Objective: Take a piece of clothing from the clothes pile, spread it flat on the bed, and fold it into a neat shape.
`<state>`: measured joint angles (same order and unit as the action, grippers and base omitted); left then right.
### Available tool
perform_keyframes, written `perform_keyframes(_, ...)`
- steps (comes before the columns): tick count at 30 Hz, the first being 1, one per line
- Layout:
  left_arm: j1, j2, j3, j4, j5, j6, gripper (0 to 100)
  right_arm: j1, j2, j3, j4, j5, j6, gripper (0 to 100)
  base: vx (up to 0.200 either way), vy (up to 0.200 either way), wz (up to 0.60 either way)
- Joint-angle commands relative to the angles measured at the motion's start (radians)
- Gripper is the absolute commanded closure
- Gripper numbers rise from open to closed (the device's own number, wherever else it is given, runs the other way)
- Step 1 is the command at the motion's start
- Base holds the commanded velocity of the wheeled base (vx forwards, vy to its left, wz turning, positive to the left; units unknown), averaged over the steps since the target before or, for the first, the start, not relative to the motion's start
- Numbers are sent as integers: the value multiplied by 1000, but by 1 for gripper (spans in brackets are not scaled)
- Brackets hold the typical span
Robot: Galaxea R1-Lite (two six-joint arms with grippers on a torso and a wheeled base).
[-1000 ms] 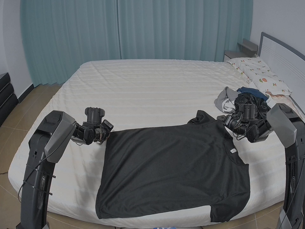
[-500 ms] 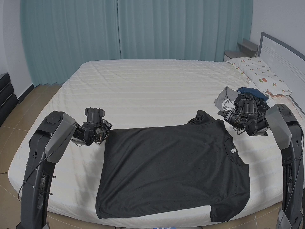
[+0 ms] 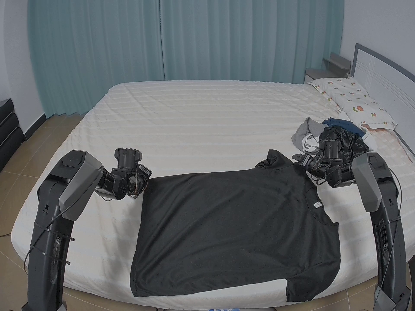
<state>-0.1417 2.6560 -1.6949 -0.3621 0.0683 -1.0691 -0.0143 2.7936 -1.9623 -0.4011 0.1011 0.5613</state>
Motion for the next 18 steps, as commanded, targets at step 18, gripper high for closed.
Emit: perform_keyframes(18,1,-83,136,-61,2,5,100,-27,-118,223,-81,-9,-20,100,0,0,0)
